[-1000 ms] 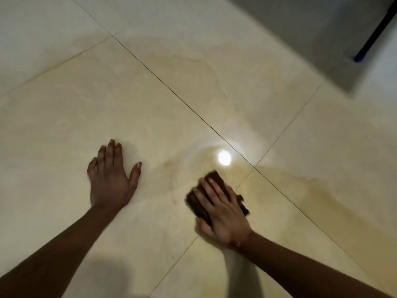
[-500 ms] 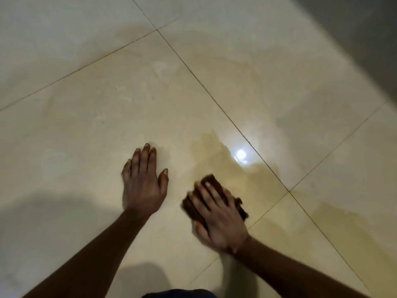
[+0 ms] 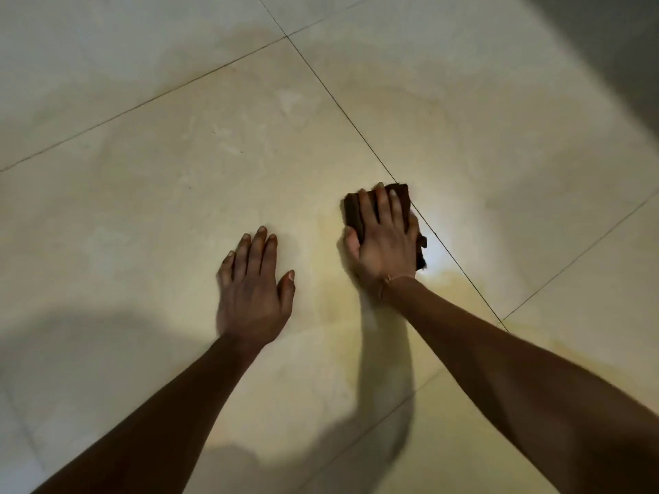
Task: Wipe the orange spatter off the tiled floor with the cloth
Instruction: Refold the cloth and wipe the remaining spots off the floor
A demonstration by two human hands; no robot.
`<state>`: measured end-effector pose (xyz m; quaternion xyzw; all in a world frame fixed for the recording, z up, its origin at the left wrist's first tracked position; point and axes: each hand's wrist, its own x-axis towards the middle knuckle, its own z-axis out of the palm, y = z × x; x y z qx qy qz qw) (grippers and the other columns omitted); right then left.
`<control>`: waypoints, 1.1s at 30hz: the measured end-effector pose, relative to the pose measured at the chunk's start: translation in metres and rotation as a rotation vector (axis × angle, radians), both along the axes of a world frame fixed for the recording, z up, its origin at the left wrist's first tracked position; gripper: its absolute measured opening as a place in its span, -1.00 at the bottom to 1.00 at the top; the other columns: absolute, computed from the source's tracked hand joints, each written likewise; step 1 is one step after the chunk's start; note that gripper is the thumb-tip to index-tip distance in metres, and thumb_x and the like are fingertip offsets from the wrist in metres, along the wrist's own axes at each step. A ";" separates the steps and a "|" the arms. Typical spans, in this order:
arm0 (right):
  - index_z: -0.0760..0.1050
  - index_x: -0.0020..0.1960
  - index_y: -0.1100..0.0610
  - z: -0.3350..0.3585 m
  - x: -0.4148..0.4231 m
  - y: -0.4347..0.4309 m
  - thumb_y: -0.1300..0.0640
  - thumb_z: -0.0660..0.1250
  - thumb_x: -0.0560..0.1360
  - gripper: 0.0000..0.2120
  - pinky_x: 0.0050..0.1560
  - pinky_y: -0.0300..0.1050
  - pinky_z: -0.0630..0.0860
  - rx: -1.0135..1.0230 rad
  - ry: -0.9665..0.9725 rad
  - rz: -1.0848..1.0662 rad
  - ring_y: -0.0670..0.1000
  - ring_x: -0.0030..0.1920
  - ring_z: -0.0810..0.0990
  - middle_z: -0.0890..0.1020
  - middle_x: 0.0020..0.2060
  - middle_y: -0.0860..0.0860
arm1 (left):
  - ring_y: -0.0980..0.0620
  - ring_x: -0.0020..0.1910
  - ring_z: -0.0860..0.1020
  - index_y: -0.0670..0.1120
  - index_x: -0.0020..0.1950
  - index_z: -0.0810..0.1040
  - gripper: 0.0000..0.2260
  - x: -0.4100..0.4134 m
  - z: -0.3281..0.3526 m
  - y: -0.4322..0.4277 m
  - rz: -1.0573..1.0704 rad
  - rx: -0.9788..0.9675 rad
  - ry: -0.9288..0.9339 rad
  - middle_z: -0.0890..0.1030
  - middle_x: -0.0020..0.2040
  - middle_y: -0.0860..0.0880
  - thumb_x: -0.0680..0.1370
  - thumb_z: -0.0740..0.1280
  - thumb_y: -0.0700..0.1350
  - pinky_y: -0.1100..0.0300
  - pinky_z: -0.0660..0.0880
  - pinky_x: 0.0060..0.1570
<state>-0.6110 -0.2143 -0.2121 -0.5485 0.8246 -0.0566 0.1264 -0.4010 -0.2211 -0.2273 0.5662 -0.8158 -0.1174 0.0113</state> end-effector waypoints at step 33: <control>0.63 0.08 0.06 0.061 -0.128 0.238 0.10 0.25 0.53 -0.78 0.13 -0.11 0.49 -0.131 -0.710 -0.652 -0.02 0.00 0.60 0.68 0.00 -0.02 | -0.11 0.53 0.11 -0.18 0.52 0.18 -0.44 -0.167 -0.004 0.035 -0.268 -0.038 0.140 0.17 0.56 -0.14 0.63 0.02 0.15 -0.09 0.04 0.48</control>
